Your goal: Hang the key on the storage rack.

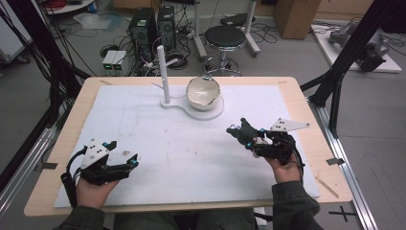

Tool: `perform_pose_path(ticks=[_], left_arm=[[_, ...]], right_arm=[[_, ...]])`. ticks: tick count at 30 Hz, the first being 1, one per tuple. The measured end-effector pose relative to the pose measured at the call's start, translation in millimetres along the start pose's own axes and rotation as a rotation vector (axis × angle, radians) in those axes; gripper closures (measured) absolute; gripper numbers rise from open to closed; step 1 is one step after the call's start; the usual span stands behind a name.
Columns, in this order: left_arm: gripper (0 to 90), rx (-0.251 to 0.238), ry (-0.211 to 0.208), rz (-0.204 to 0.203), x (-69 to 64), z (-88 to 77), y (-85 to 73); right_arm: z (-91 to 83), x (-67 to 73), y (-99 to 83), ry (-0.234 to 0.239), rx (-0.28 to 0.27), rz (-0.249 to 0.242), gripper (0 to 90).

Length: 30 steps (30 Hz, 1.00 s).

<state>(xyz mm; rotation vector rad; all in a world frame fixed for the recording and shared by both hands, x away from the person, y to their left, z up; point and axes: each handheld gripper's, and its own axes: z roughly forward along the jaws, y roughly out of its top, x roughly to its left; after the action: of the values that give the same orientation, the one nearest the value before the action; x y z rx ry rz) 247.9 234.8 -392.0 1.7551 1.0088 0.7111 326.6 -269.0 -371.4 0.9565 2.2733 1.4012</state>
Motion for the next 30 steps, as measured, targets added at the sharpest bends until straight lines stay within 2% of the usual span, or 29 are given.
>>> perform_pose_path(ticks=[16, 30], left_arm=[[15.1, -0.003, 0.002, -0.006, 1.8, -0.5, -0.2], [15.1, -0.003, 0.006, -0.006, 3.1, -1.3, -0.5]], right_arm=[[26.7, 13.7, 40.4, 0.075, -0.029, -0.049, 45.0], [46.4, 19.2, 66.0, 0.104, -0.035, -0.066, 45.0]])
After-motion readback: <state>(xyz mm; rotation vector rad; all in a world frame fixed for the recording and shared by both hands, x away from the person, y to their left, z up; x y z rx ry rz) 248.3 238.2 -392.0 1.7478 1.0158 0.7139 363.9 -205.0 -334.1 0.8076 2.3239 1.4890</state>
